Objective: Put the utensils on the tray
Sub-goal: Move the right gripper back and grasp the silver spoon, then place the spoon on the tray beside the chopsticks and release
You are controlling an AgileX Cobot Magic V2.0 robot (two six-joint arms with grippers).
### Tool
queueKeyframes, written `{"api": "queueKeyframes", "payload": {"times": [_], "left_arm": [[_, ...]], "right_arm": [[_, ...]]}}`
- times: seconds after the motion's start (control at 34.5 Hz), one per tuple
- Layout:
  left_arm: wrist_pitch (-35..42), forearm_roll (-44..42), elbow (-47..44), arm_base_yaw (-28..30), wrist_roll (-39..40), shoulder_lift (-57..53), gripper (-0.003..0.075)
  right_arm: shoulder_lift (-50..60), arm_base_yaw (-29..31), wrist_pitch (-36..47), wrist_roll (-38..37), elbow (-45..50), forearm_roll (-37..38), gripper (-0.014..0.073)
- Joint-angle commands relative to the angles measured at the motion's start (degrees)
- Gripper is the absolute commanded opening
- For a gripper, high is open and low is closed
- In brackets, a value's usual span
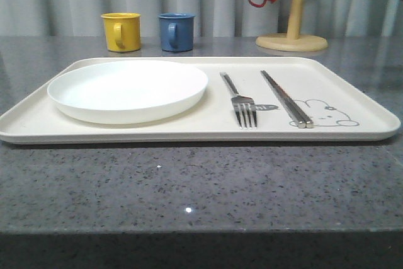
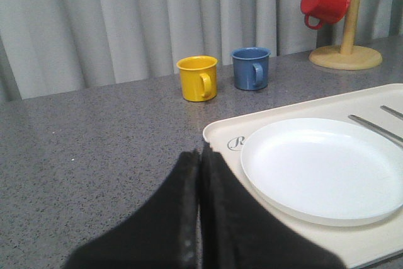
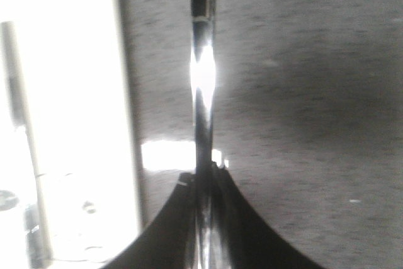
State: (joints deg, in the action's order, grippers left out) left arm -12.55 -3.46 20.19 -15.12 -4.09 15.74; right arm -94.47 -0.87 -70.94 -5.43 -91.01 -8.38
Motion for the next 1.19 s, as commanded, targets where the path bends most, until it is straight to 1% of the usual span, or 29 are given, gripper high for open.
{"api": "queueKeyframes", "payload": {"times": [0.0, 0.14, 0.23, 0.43, 0.69, 0.78, 0.98, 1.07, 1.16], "left_arm": [[4.87, 0.14, 1.61, -0.13, 0.57, 0.55, -0.0018], [4.87, 0.14, 1.61, -0.13, 0.57, 0.55, -0.0018], [4.95, 0.14, 1.61, -0.13, 0.57, 0.55, -0.0018], [4.95, 0.14, 1.61, -0.13, 0.57, 0.55, -0.0018], [4.95, 0.14, 1.61, -0.13, 0.57, 0.55, -0.0018], [4.95, 0.14, 1.61, -0.13, 0.57, 0.55, -0.0018], [4.95, 0.14, 1.61, -0.13, 0.57, 0.55, -0.0018], [4.95, 0.14, 1.61, -0.13, 0.57, 0.55, -0.0018], [4.95, 0.14, 1.61, -0.13, 0.57, 0.55, -0.0018]], "right_arm": [[1.95, -4.7, -3.85, -1.91, -1.72, -0.58, 0.0014], [-0.85, -11.0, -1.07, -4.08, -1.72, -0.61, 0.0014], [-3.39, -12.74, 0.21, -5.77, -1.72, -0.8, 0.0014], [-8.25, -12.74, 1.7, -10.01, -1.72, -0.5, 0.0016], [-10.57, -12.74, 2.43, -10.52, -1.72, -0.38, 0.002], [-10.51, -12.74, 2.43, -10.52, -1.72, -0.38, 0.0061], [-10.23, -12.74, 2.37, -10.52, -1.8, -0.11, 0.0227], [-9.2, -12.74, 2.58, -10.46, -1.87, 0.32, 0.026], [-7.19, -12.74, 3.62, -10.46, -1.87, 1.26, 0.0258]]}}
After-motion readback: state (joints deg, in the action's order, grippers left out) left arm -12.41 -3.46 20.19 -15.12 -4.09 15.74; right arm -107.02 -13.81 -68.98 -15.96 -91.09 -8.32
